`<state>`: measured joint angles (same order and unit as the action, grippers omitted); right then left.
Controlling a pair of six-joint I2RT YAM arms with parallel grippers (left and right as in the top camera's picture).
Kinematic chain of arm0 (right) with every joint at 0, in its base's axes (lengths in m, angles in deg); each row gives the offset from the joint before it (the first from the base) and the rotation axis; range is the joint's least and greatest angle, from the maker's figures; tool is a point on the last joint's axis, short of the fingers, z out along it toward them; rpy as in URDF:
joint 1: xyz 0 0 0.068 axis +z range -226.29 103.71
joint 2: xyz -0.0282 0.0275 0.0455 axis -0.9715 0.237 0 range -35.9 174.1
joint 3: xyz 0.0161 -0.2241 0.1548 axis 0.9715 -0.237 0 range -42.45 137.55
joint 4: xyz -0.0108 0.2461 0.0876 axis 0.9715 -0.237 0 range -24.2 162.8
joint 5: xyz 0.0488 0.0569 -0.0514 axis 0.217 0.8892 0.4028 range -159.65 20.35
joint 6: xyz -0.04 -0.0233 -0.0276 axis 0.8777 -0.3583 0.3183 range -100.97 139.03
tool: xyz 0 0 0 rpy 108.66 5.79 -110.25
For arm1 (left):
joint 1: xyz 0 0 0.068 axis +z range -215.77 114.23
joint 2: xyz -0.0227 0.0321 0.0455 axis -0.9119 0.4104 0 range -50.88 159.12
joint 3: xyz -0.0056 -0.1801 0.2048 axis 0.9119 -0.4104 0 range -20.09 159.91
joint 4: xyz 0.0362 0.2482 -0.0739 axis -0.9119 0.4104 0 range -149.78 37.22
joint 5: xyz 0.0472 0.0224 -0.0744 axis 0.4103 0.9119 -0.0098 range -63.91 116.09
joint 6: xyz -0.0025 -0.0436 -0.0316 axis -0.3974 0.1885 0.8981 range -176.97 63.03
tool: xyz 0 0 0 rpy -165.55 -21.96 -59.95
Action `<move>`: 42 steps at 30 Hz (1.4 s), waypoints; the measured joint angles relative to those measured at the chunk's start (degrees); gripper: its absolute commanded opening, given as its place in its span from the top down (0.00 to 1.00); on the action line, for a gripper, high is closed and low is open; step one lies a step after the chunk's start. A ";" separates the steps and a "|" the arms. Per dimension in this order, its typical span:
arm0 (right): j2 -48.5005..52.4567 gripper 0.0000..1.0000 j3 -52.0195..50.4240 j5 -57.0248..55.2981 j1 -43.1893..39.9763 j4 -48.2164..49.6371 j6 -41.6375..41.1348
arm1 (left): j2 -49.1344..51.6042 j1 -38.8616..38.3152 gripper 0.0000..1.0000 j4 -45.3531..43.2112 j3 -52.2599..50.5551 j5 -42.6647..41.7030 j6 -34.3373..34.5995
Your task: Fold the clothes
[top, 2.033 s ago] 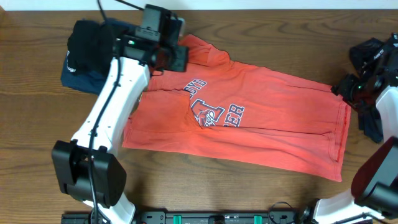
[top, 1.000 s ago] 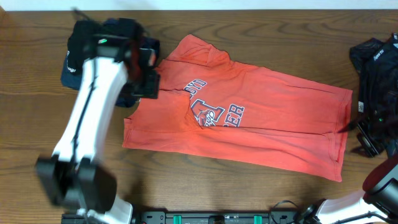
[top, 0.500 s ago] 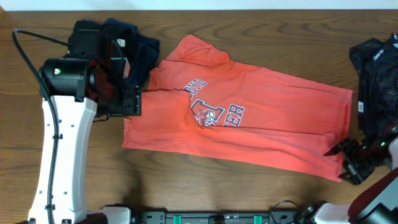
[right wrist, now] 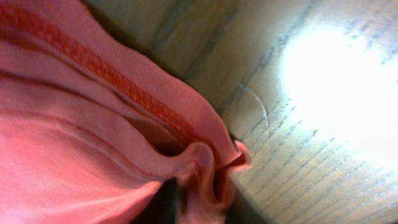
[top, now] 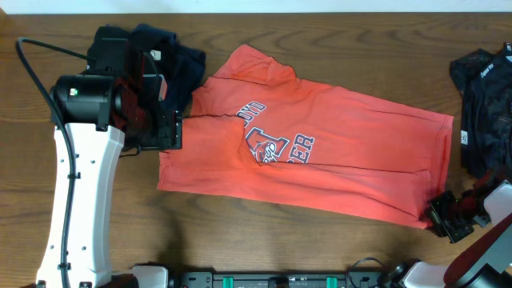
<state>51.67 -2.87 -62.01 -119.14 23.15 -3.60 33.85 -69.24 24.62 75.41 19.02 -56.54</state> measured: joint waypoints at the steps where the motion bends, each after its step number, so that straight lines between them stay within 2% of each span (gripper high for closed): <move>1: 0.00 0.99 0.07 -0.22 -0.11 0.04 -0.52 | 0.00 0.00 0.24 0.00 0.00 0.00 0.00; 5: 0.00 0.99 0.55 -1.73 -1.29 0.04 -2.36 | 0.00 0.00 0.20 -0.17 0.00 0.02 -0.02; 13: 0.07 0.98 3.21 -8.90 -2.10 3.72 -6.10 | 0.00 0.00 0.19 -0.42 0.00 0.00 0.26; 14: 0.07 0.91 3.80 -9.25 -2.10 4.04 -6.43 | 0.00 0.00 0.19 -0.39 -0.02 0.00 0.44; 16: 0.07 0.61 5.16 -9.66 -2.10 4.20 -7.45 | 0.00 0.00 0.19 -0.33 -0.50 0.00 1.14; 17: 0.07 0.51 5.92 -9.64 -2.14 3.82 -7.41 | 0.00 0.00 0.19 -0.35 -1.18 -0.02 1.55; 20: 0.07 0.42 7.32 -9.42 -2.25 1.42 -7.91 | -0.11 0.00 0.19 -0.61 -5.88 -0.02 2.82; 22: 0.07 0.32 8.15 -9.11 -2.49 -0.50 -7.91 | -0.09 0.00 0.18 -1.62 -10.69 -0.02 3.98; 26: 0.13 0.33 10.99 -6.40 -3.78 -3.37 -8.17 | -0.09 0.07 0.12 -8.00 -21.57 -0.02 6.16; 34: -1.03 0.37 16.28 4.72 -6.10 -6.25 -4.26 | 0.39 2.47 0.13 -25.09 -40.24 -1.51 10.08; 37: -2.47 0.40 16.35 9.88 -6.10 -5.92 -1.97 | 1.22 2.99 0.17 -33.27 -44.70 -2.21 10.38; 41: -3.82 0.40 16.44 16.48 -6.10 -5.38 1.01 | 2.95 3.04 0.26 -39.91 -49.53 -4.66 11.02; 42: -4.13 0.40 16.44 17.59 -6.10 -5.38 1.53 | 3.39 3.04 0.31 -41.07 -50.47 -5.44 11.10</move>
<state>47.54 13.56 -44.42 -125.24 17.77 -2.07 37.24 -66.20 -16.44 24.94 13.58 -45.44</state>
